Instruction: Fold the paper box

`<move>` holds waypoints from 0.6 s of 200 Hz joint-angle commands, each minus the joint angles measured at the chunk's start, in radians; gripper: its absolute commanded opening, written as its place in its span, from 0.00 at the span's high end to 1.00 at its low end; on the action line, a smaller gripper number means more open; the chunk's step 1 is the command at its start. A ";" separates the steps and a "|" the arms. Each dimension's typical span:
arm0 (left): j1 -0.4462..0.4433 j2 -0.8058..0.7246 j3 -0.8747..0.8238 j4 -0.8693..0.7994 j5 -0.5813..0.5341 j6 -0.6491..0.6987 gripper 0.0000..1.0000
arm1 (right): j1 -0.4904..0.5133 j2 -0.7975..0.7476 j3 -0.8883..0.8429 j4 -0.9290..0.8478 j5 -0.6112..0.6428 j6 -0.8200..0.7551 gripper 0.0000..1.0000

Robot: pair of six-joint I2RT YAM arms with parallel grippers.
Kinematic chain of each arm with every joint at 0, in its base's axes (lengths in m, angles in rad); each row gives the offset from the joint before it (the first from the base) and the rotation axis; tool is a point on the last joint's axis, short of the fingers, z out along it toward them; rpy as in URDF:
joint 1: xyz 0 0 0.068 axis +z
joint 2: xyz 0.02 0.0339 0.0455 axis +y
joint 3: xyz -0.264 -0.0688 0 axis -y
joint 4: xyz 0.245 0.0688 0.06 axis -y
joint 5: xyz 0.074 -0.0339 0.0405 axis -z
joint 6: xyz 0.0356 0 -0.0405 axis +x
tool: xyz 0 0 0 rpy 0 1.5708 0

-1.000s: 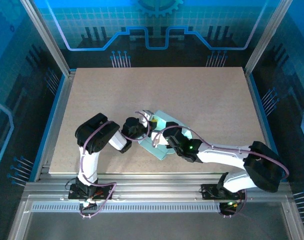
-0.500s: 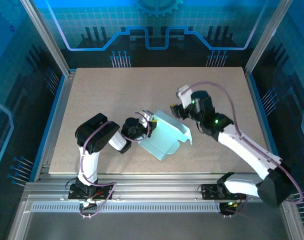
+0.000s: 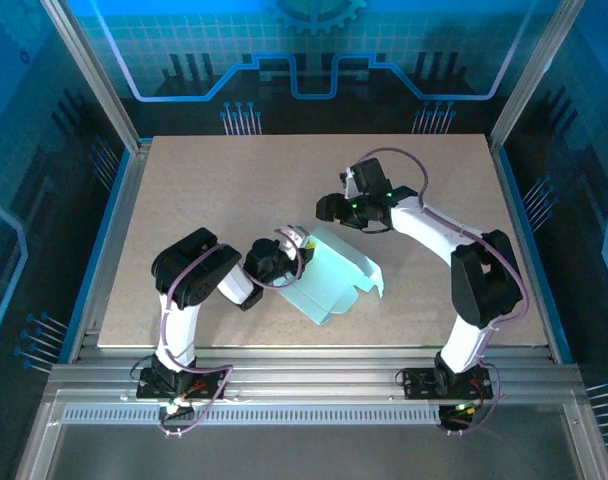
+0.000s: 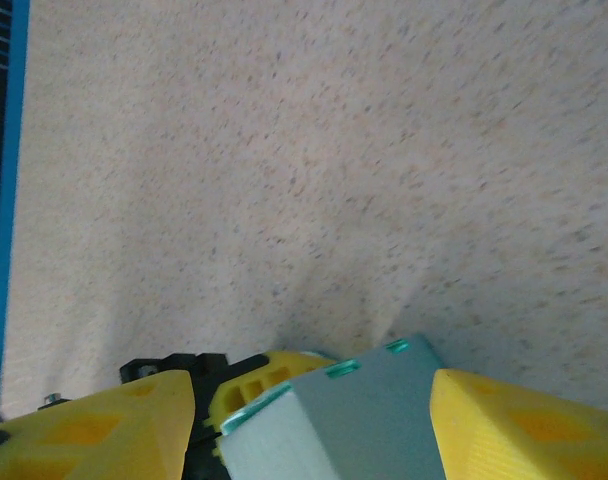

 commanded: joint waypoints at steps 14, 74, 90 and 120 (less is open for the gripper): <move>-0.006 0.010 -0.003 -0.015 -0.020 0.035 1.00 | 0.010 0.018 -0.051 0.077 -0.130 0.059 0.35; -0.008 0.011 -0.001 -0.025 -0.028 0.043 1.00 | 0.011 0.105 -0.077 0.096 -0.116 0.050 0.49; -0.008 0.009 -0.001 -0.029 -0.030 0.042 1.00 | 0.012 0.110 -0.081 0.085 -0.097 0.045 0.52; -0.009 0.006 0.002 -0.034 -0.031 0.043 1.00 | 0.023 0.122 -0.087 0.046 -0.038 0.014 0.54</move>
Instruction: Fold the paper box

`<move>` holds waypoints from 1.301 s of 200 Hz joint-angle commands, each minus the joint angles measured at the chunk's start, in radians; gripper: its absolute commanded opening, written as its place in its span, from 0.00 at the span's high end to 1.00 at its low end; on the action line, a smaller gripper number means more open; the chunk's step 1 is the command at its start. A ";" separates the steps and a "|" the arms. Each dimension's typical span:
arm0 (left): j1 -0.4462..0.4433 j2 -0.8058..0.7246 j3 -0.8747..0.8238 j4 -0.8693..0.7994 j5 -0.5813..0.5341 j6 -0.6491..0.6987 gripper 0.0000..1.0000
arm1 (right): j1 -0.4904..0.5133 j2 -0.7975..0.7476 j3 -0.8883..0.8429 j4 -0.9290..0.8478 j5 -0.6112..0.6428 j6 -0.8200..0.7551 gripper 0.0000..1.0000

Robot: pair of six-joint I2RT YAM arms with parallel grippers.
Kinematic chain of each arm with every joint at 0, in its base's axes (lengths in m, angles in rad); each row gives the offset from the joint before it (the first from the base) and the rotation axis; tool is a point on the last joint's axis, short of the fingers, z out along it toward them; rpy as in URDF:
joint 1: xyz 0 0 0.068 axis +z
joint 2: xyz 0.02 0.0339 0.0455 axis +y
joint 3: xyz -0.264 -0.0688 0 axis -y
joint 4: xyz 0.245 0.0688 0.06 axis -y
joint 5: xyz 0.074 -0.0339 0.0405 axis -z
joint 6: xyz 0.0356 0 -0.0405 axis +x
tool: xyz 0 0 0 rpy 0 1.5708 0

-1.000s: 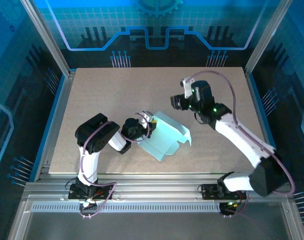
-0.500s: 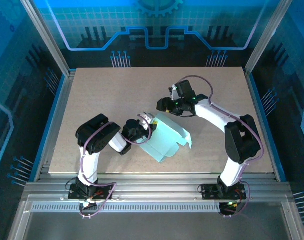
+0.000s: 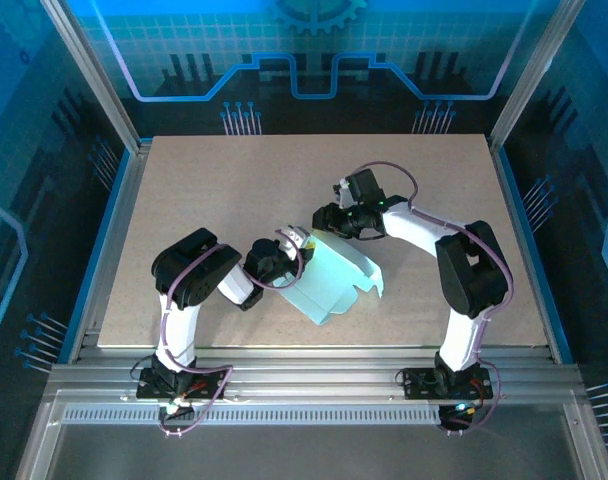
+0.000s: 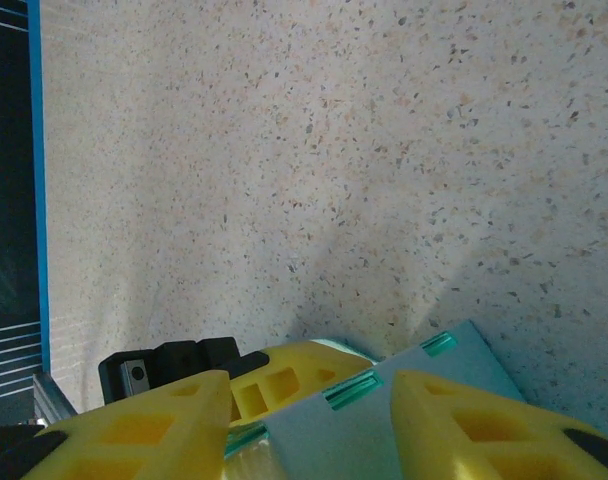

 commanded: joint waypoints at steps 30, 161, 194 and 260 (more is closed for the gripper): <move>-0.008 -0.007 0.004 -0.049 -0.028 0.013 0.96 | 0.042 0.036 -0.066 -0.067 0.153 -0.082 0.55; -0.007 -0.006 0.022 -0.071 -0.042 -0.009 0.79 | 0.057 -0.005 -0.241 0.161 0.161 -0.145 0.55; -0.007 -0.008 0.044 -0.107 -0.047 -0.027 0.83 | 0.067 -0.004 -0.253 0.178 0.131 -0.154 0.56; -0.007 -0.031 0.067 -0.118 -0.049 -0.092 0.80 | 0.078 -0.016 -0.285 0.195 0.037 -0.123 0.59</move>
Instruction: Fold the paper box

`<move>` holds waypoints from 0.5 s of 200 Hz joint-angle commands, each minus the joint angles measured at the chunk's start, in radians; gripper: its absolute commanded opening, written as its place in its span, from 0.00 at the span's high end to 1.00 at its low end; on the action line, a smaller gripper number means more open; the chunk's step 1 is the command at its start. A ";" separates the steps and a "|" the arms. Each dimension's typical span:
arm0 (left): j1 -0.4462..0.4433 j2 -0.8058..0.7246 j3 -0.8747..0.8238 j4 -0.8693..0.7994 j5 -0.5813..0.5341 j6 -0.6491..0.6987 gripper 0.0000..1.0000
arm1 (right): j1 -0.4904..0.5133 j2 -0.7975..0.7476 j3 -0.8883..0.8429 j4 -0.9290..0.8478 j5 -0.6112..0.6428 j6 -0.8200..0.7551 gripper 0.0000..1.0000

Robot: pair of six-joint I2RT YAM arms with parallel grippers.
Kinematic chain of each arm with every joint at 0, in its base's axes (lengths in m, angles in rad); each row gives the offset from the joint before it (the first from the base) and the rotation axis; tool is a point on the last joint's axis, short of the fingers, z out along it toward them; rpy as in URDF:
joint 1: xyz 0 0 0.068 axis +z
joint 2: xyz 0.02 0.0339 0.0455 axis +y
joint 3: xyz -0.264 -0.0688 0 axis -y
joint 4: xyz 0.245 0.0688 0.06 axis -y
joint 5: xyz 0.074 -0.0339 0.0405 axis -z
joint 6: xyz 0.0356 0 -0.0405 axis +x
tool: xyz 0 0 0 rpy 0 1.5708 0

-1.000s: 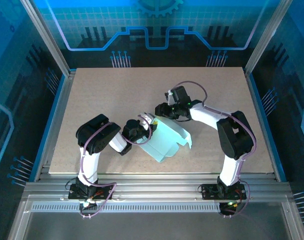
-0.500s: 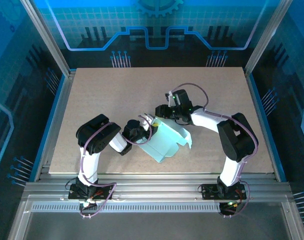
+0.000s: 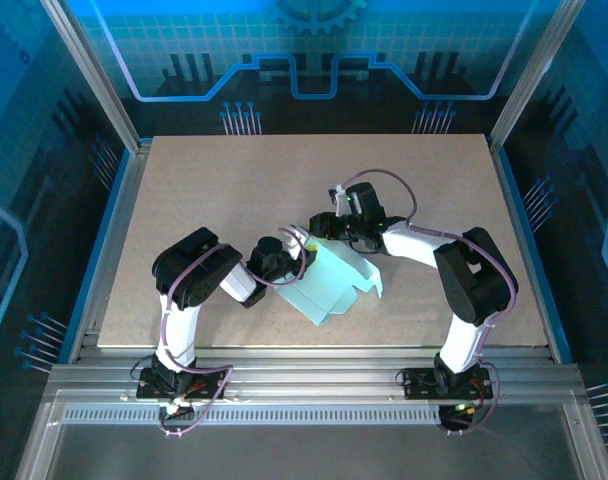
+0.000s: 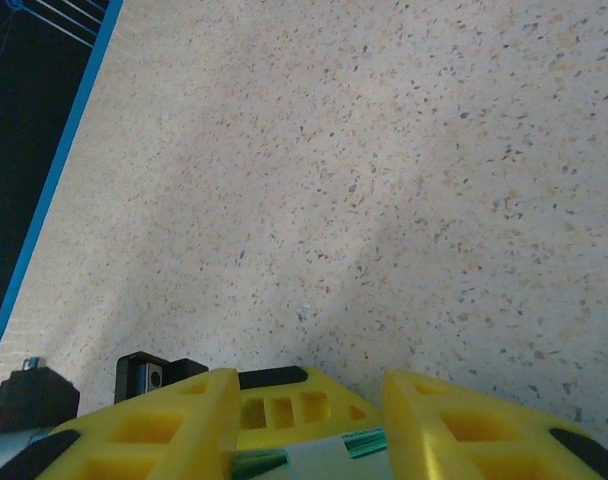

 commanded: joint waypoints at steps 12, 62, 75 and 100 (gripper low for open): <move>-0.002 -0.033 0.029 0.002 -0.020 -0.069 0.75 | 0.035 0.040 -0.084 -0.158 -0.039 0.009 0.59; -0.001 -0.055 0.019 0.024 -0.018 -0.096 0.77 | 0.027 0.048 -0.077 -0.146 -0.078 0.030 0.59; -0.001 -0.072 0.011 0.033 -0.015 -0.103 0.79 | 0.020 0.051 -0.072 -0.152 -0.087 0.030 0.59; -0.001 -0.096 0.000 0.036 -0.009 -0.107 0.90 | 0.009 0.062 -0.066 -0.155 -0.106 0.036 0.60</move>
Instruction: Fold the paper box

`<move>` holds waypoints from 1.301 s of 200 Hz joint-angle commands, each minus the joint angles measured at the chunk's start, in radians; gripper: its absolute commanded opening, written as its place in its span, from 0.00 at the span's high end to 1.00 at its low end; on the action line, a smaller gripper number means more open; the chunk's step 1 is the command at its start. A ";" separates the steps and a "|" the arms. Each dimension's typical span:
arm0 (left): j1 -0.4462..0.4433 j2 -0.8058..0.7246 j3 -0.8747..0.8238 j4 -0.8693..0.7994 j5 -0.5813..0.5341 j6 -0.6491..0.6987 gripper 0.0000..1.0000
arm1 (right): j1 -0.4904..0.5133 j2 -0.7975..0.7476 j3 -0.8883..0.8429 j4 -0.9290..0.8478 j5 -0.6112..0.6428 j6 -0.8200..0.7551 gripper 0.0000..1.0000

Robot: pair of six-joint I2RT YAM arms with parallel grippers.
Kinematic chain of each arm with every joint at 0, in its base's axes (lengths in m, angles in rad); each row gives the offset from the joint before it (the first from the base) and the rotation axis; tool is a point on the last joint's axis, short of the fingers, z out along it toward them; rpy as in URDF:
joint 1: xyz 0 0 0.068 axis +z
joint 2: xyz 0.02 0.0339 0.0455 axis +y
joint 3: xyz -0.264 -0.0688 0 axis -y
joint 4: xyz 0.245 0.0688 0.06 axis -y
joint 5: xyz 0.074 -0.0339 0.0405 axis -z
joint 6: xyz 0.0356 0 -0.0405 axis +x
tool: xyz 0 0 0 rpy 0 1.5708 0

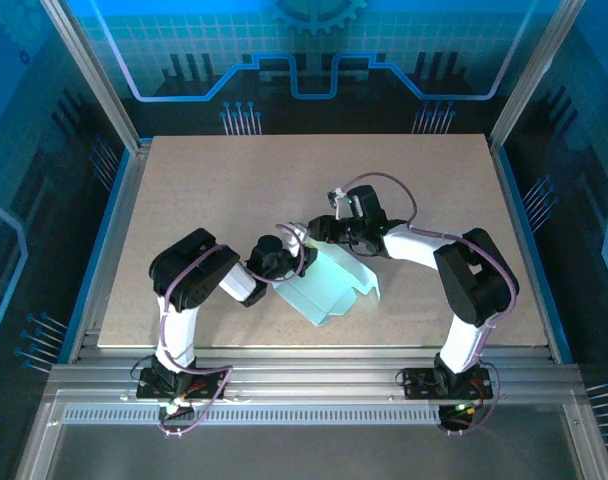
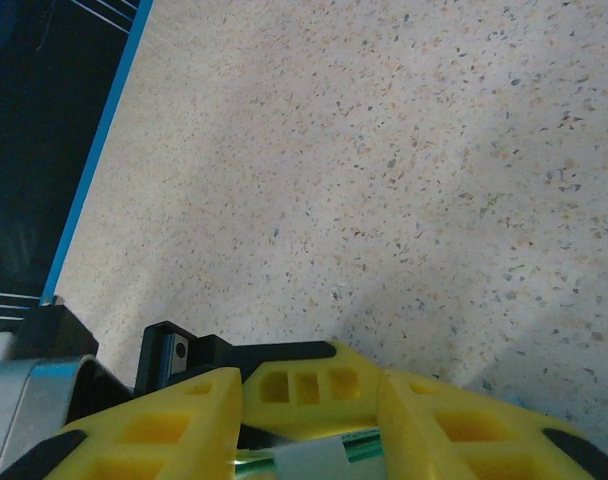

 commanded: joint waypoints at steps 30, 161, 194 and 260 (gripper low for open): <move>0.003 -0.063 -0.009 0.066 -0.010 -0.039 1.00 | 0.003 0.058 -0.036 -0.202 -0.040 0.013 0.60; 0.030 -0.087 -0.004 0.041 0.043 -0.106 1.00 | -0.098 -0.171 0.007 -0.177 -0.161 0.186 0.36; 0.038 -0.099 -0.012 0.057 0.081 -0.106 1.00 | -0.157 -0.214 -0.017 -0.190 -0.166 0.204 0.39; 0.037 -0.133 -0.008 0.067 0.122 -0.123 1.00 | -0.139 -0.081 0.051 -0.306 -0.268 0.149 0.73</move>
